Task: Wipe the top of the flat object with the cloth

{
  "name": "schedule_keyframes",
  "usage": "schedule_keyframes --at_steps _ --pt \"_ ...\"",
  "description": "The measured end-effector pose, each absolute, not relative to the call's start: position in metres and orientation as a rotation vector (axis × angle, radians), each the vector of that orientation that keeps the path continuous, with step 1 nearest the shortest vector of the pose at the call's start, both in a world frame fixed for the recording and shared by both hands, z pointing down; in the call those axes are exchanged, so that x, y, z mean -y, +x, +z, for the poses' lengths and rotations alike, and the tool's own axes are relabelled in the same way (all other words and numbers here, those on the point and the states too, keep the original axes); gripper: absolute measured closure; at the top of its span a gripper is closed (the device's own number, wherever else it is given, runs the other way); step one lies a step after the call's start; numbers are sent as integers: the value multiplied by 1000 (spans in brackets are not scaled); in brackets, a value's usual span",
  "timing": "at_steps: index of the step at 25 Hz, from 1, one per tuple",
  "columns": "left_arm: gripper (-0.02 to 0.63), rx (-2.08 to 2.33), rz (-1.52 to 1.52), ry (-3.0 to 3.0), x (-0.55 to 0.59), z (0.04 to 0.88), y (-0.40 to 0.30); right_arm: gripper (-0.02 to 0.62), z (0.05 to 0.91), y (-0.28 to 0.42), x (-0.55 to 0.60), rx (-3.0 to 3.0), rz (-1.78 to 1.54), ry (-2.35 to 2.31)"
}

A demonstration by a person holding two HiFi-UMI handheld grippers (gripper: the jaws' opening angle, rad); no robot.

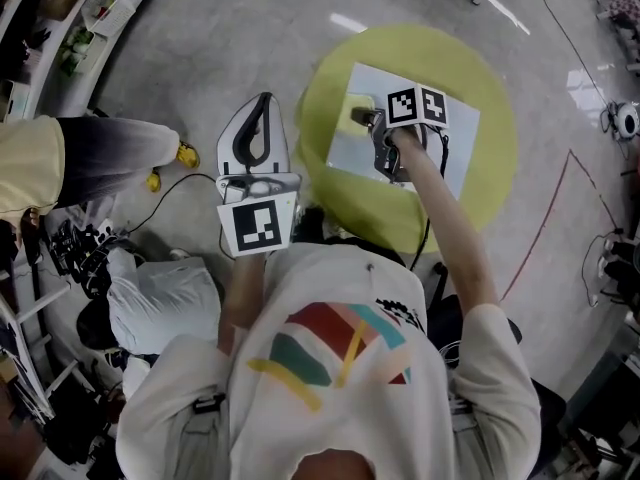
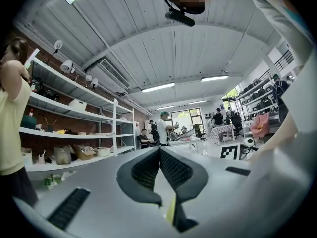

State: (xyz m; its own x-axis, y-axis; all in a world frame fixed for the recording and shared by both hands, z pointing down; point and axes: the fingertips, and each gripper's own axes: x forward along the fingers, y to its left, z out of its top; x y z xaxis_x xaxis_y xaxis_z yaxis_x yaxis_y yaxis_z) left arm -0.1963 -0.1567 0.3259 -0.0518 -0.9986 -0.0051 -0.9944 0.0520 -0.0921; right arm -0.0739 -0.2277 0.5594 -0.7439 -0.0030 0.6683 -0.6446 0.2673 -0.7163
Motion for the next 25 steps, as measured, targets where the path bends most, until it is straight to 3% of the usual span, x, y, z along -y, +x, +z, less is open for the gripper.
schedule_keyframes --at_steps 8,25 --pt "591 -2131 -108 -2203 172 325 -176 569 558 -17 235 1971 1341 691" --pt "591 -1953 -109 -2314 200 317 -126 569 561 181 242 1803 1289 1058"
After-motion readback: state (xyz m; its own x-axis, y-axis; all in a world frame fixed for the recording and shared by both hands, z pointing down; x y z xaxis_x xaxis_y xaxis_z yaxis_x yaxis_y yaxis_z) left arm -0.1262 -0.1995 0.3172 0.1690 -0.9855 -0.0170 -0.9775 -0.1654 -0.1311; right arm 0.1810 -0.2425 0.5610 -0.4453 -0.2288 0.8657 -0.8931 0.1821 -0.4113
